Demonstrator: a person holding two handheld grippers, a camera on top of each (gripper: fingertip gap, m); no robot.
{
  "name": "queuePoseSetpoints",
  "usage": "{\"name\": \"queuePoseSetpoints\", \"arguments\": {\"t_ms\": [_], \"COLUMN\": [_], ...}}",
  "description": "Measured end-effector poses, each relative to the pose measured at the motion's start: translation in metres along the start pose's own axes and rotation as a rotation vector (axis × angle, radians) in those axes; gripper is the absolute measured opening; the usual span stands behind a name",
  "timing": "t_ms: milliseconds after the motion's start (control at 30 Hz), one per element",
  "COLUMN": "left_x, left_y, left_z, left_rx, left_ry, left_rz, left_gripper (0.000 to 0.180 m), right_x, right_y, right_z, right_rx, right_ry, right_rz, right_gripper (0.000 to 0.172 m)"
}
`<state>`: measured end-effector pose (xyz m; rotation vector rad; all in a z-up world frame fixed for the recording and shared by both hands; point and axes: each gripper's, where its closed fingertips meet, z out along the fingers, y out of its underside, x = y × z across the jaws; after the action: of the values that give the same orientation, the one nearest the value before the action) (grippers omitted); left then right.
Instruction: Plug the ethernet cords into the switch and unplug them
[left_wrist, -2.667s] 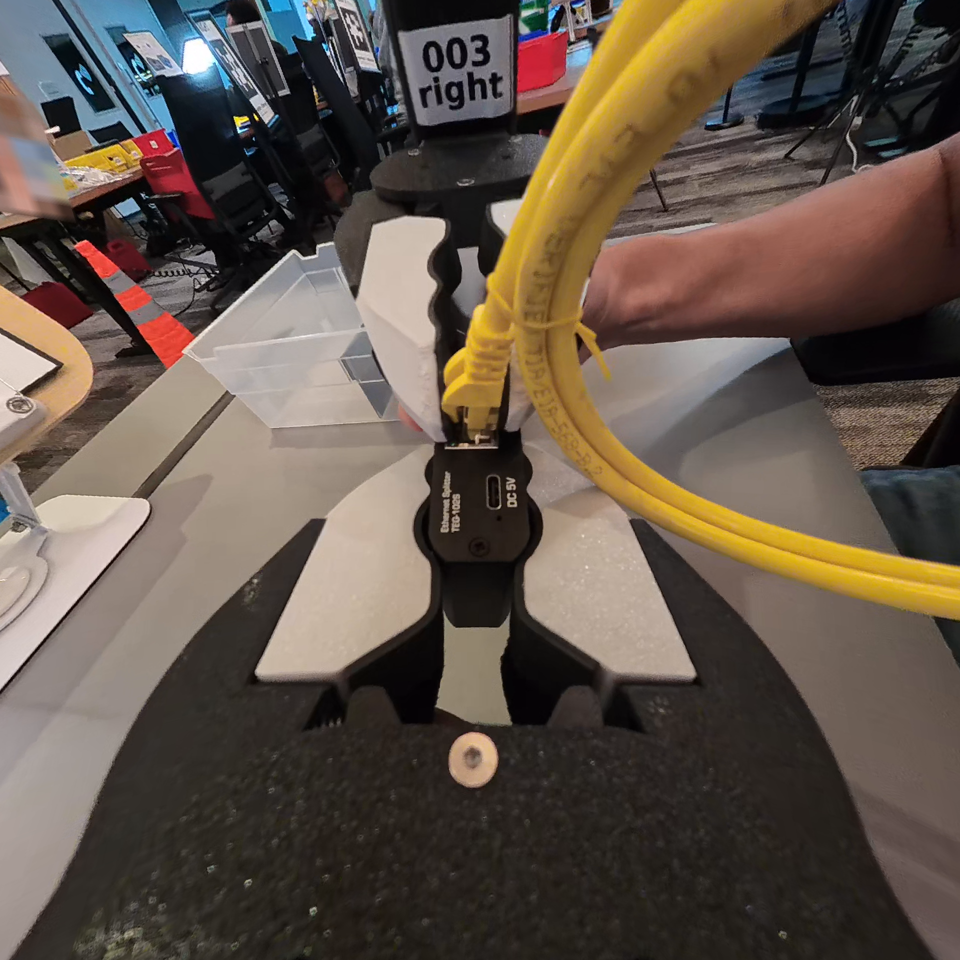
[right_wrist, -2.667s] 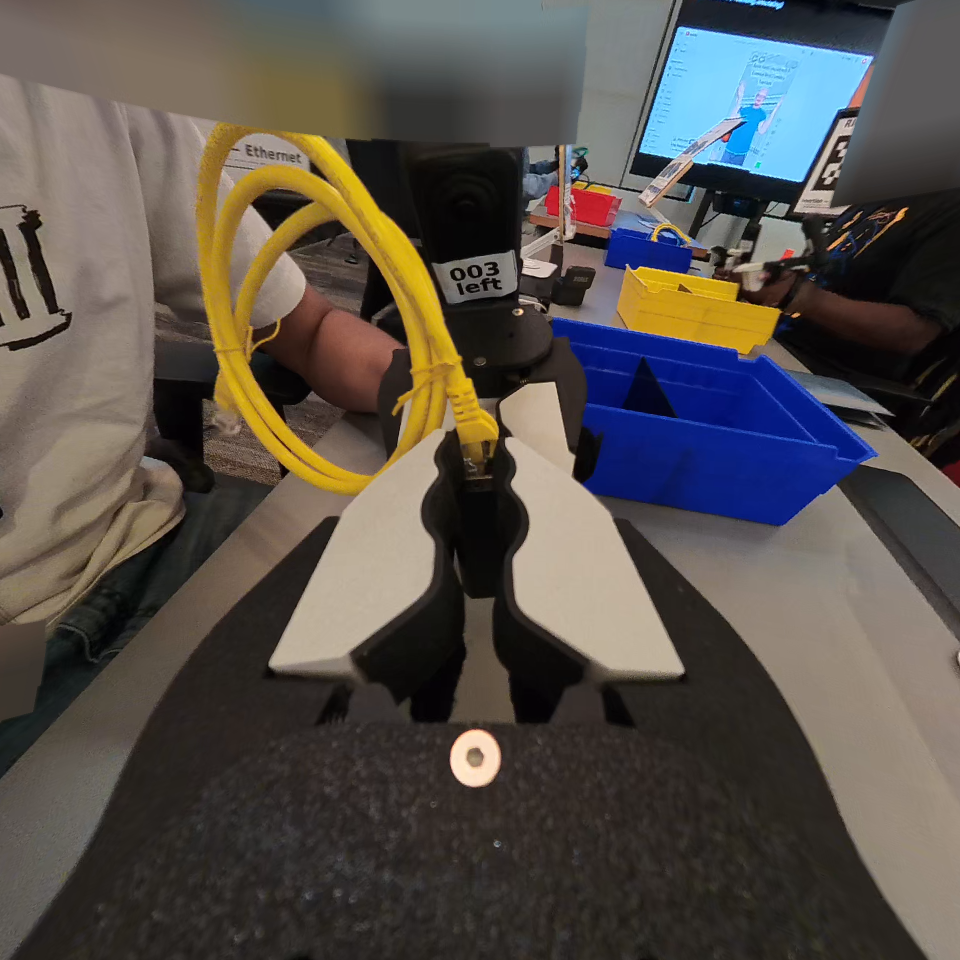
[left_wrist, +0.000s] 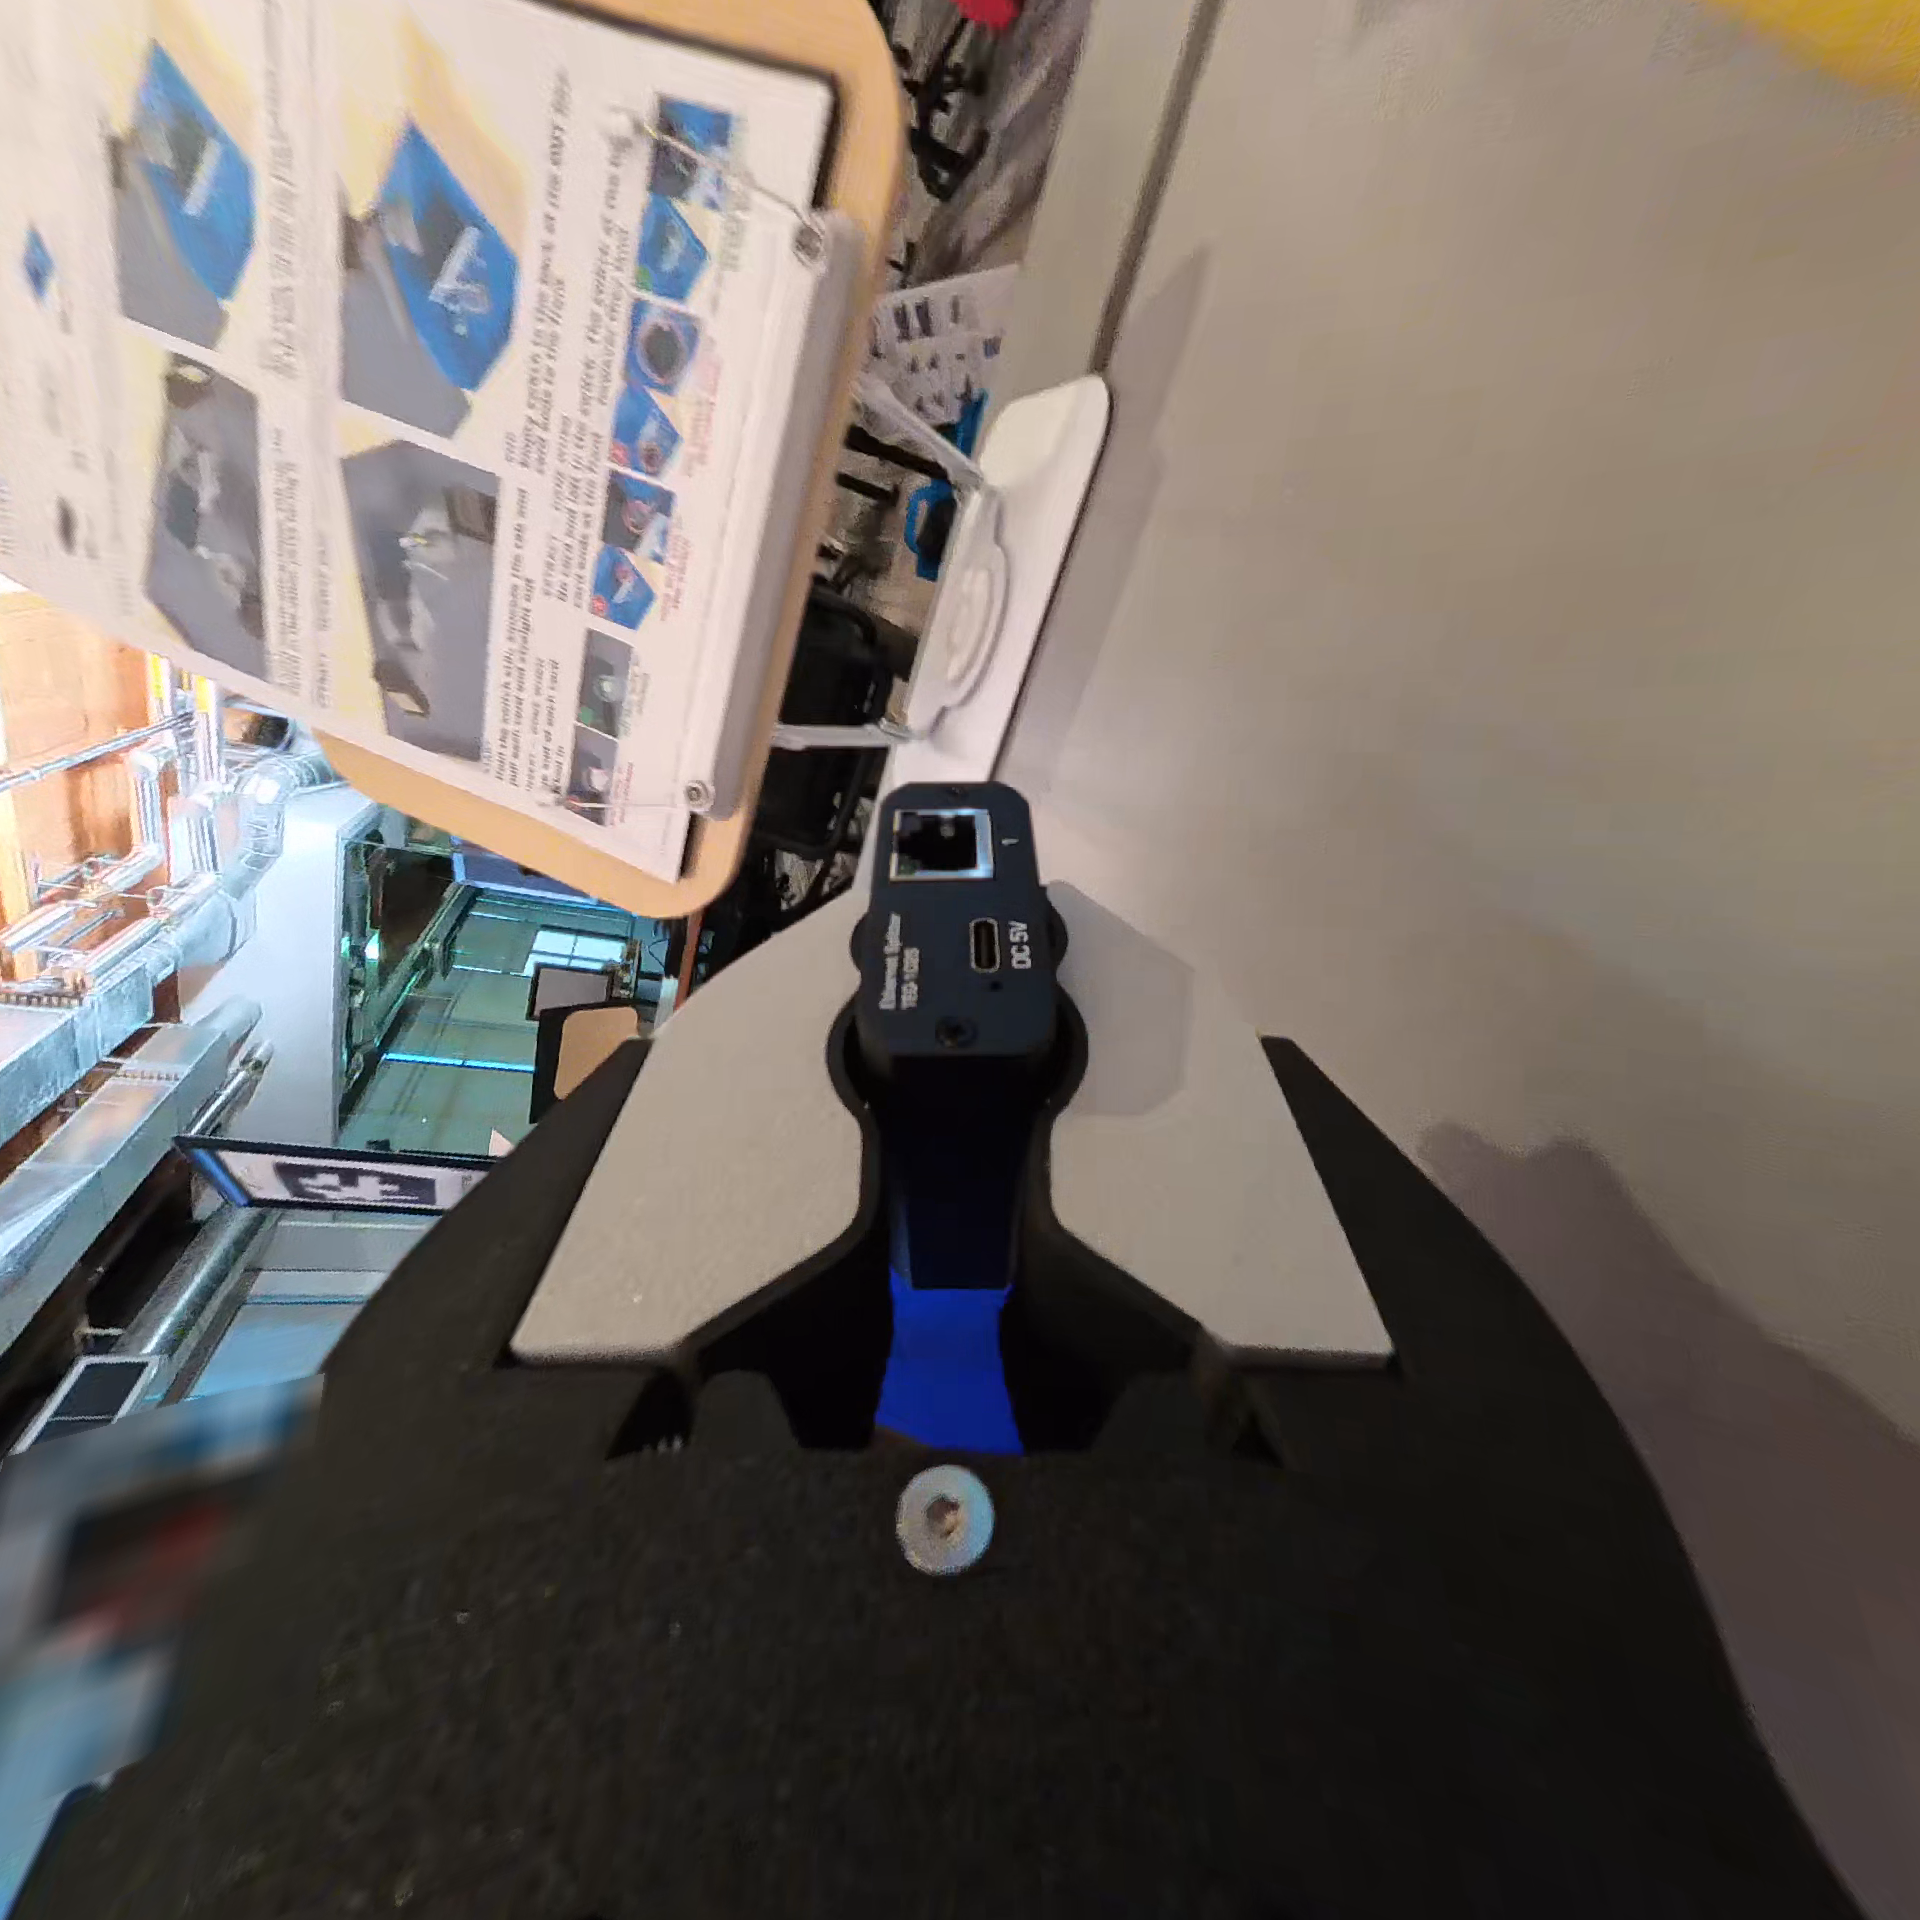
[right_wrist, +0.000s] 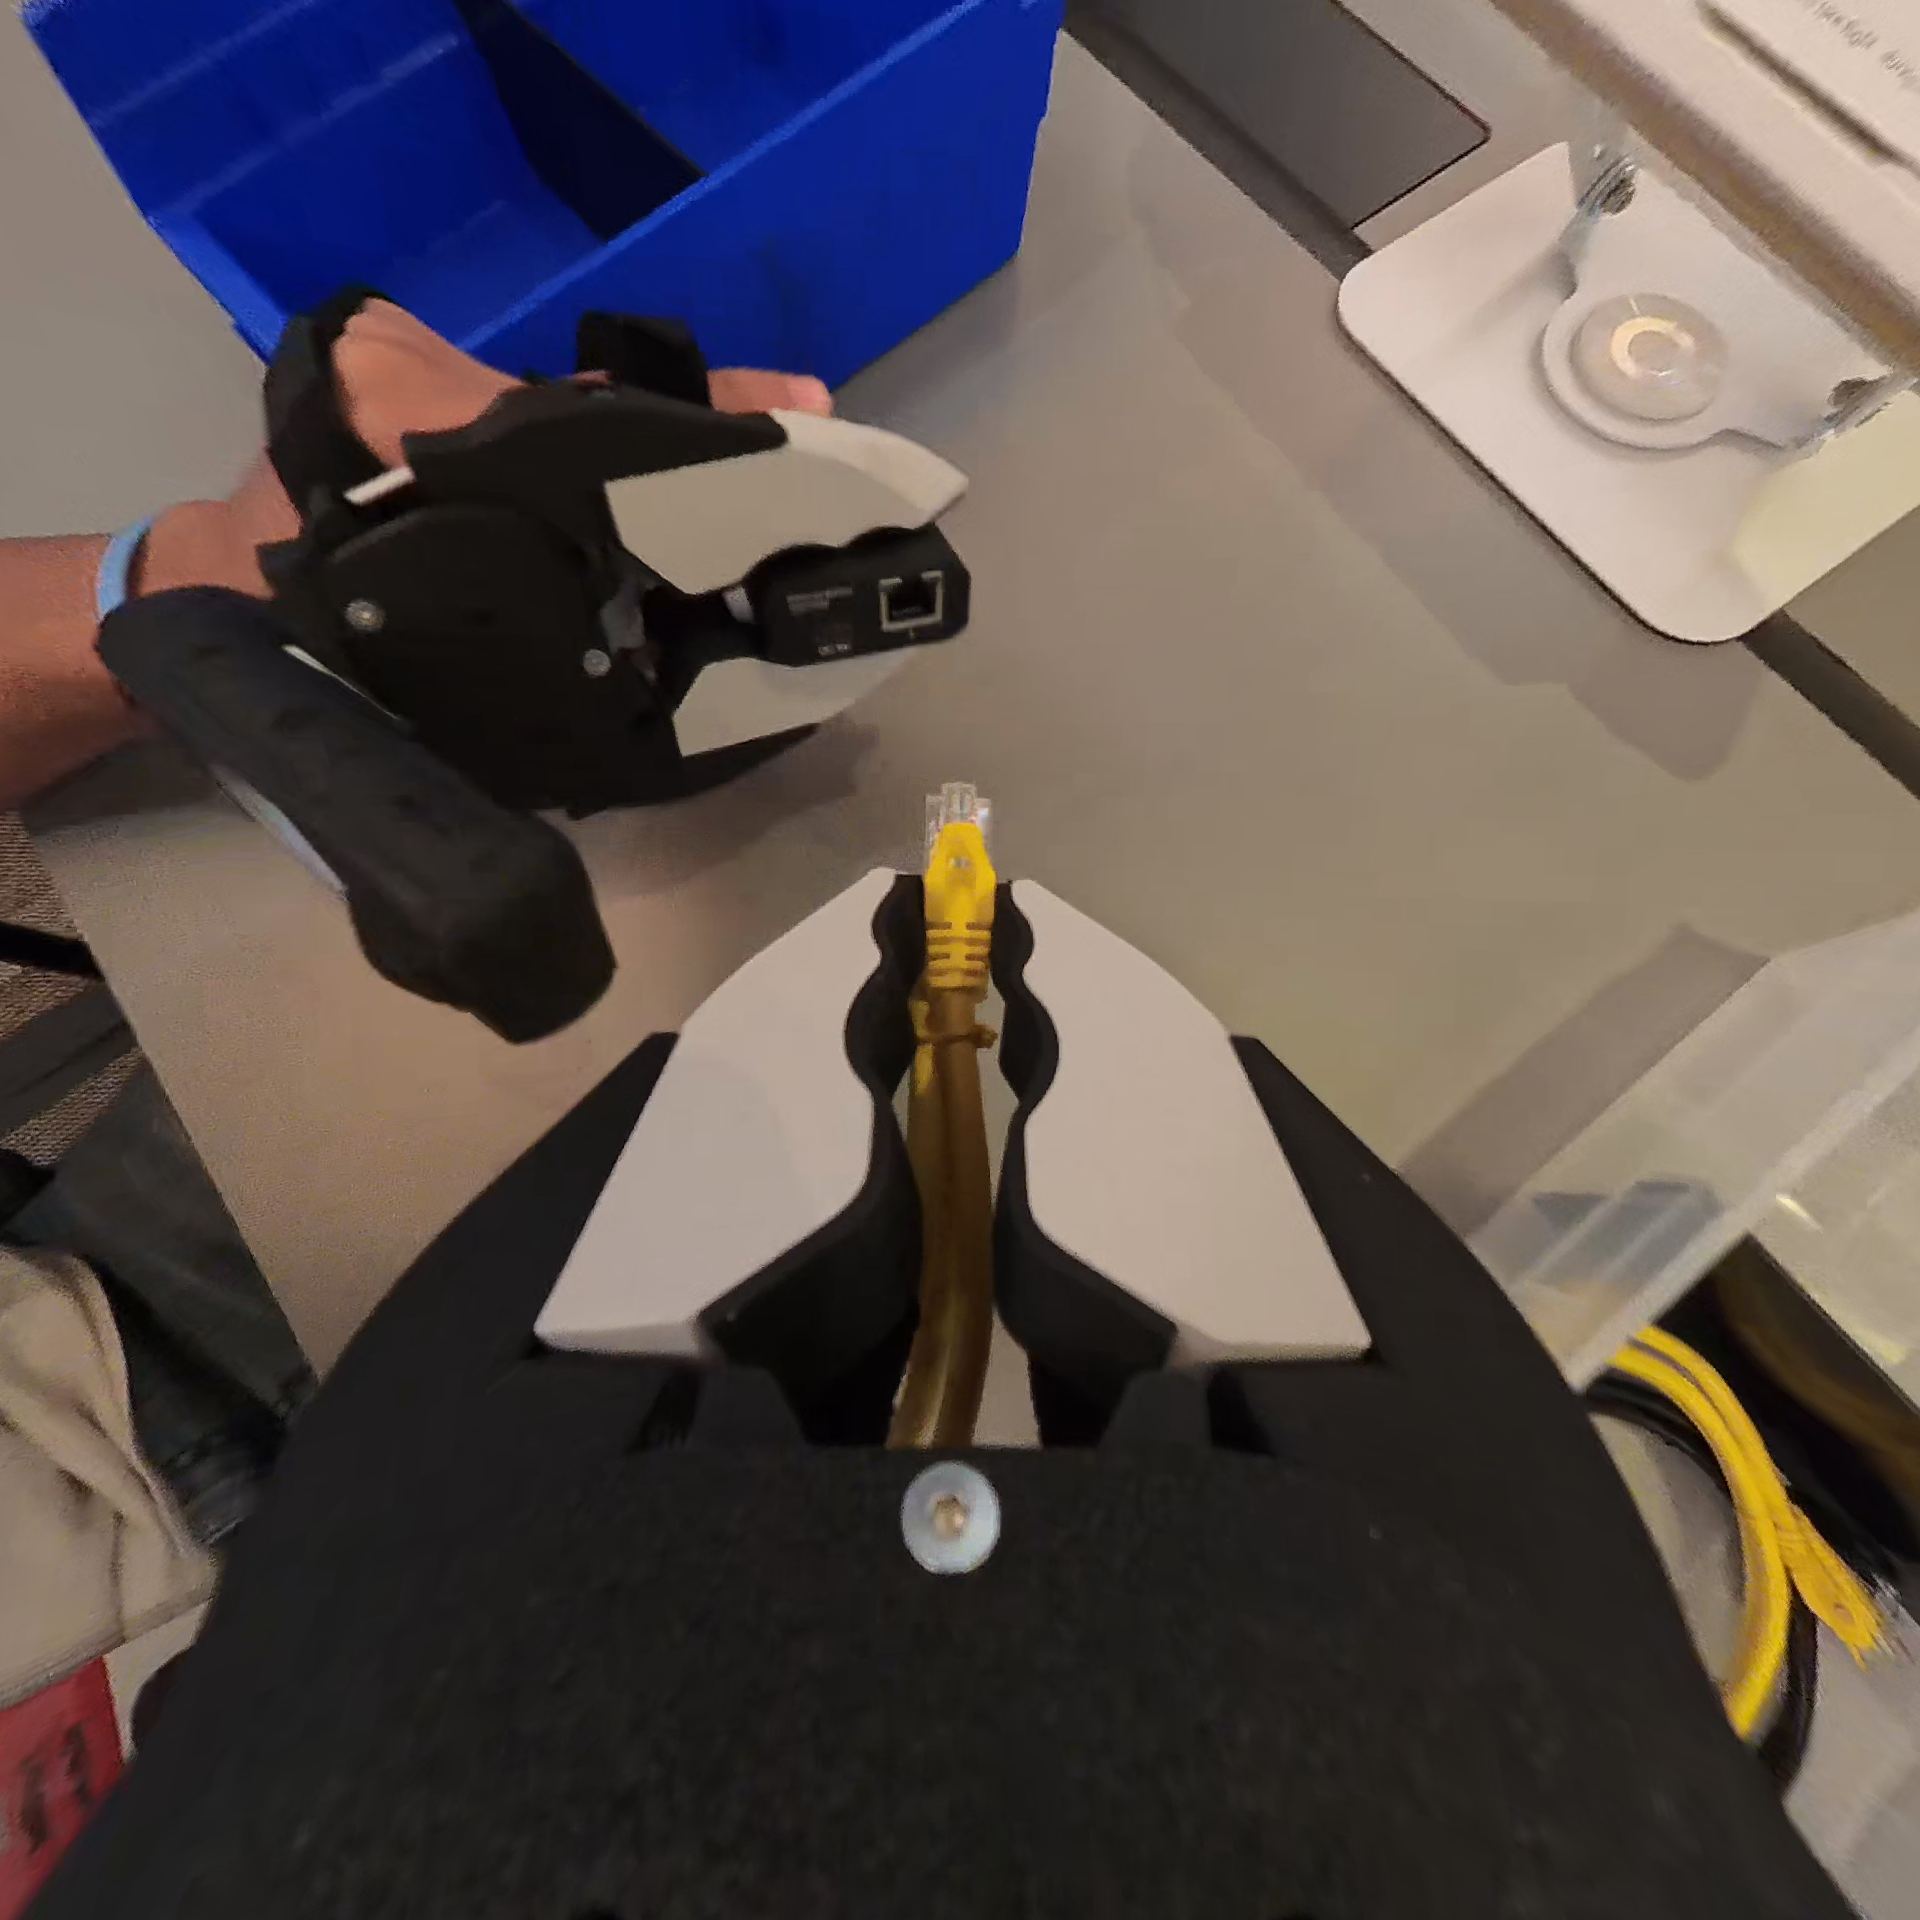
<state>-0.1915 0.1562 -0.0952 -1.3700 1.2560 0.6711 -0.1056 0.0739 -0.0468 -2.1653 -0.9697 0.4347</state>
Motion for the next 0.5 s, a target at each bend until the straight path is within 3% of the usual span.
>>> {"name": "queuePoseSetpoints", "arguments": {"t_ms": [200,367,500], "left_x": [0.005,0.028,0.023], "left_y": [-0.026,-0.044,-0.045], "left_z": [-0.013,-0.024,-0.026], "left_rx": [0.064,0.199,0.235], "left_ry": [0.009,0.353,0.371], "left_rz": [-0.070,-0.475,-0.523], "left_gripper": [0.025,0.025,0.025], "right_x": [0.014,0.023,0.094], "right_y": [0.005,-0.004,-0.034], "right_z": [-0.027,-0.045,-0.113], "right_rx": [0.027,0.088,0.262], "right_ry": [0.014,0.020,0.205], "right_rz": [0.026,-0.071,-0.051], "right_gripper": [0.012,0.012,0.012]}}
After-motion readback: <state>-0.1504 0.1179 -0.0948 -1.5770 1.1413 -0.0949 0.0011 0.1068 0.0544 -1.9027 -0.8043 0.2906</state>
